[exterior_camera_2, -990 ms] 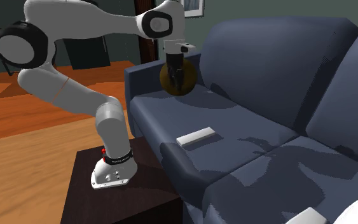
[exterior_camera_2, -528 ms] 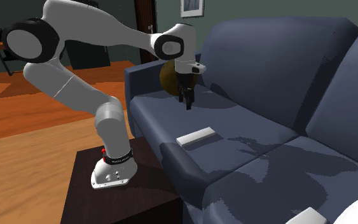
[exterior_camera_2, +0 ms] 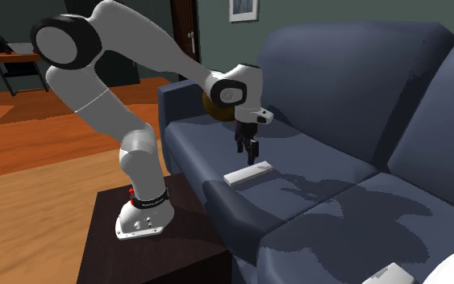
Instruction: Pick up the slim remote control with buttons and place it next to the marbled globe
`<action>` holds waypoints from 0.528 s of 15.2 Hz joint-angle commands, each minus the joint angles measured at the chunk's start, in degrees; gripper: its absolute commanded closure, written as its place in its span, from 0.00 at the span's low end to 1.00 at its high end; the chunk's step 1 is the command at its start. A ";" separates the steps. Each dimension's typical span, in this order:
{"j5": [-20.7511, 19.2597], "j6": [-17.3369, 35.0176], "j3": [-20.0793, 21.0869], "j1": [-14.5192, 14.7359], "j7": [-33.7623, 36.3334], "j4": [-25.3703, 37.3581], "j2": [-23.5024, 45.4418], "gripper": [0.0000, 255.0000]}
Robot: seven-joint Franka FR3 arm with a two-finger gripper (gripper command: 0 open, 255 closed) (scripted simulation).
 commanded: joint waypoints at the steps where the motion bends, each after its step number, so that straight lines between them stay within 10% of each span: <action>1: -0.20 4.60 -1.29 -0.33 -1.42 0.04 4.56 0.00; 8: -0.25 10.80 -1.77 -0.34 -1.66 -2.27 8.46 0.00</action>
